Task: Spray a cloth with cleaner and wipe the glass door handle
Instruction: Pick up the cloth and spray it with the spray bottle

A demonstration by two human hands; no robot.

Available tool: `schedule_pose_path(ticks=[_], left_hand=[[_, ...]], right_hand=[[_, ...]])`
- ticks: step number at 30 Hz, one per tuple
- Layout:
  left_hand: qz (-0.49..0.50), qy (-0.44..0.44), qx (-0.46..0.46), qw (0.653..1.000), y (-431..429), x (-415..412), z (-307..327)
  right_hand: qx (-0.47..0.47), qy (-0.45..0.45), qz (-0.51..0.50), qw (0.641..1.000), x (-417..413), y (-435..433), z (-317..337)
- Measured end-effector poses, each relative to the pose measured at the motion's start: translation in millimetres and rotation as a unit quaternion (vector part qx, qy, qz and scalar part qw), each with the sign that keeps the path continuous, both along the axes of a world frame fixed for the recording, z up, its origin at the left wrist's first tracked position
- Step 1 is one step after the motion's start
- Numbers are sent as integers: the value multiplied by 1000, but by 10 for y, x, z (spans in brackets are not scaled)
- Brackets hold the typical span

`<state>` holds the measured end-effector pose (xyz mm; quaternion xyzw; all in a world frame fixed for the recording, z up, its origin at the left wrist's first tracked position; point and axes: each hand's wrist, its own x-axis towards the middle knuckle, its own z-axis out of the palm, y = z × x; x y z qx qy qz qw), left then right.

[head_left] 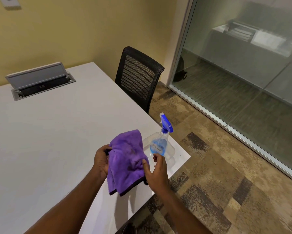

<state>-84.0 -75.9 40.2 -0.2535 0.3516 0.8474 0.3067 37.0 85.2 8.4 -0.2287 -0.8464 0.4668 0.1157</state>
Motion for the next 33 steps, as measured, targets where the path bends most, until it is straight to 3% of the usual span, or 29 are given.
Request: schedule_pose_path(ticks=[3, 7, 11, 15, 22, 26, 30, 33], left_hand=[[-21, -3, 5, 1000, 15, 89, 118], [-23, -7, -30, 999, 73, 163, 222], [-19, 30, -52, 998, 144, 203, 170], [-64, -21, 60, 996, 113, 279, 131], [-182, -13, 99, 978, 27, 544, 37], [-205, -28, 30, 978, -58, 564, -14], [-166, -33, -2, 986, -109, 533, -69], [-150, -35, 10, 988, -146, 498, -20]], right_hand=[[-130, -45, 75, 988, -111, 29, 116], [-329, -84, 122, 933, -175, 66, 245], [-386, -71, 101, 914, -145, 109, 261], [-423, -39, 68, 902, -125, 172, 259], [-329, -68, 90, 938, -124, 258, 244], [-220, -105, 114, 963, -160, 351, 239], [-106, -57, -60, 991, -318, 664, 226], [-71, -29, -85, 993, -502, 935, 296]])
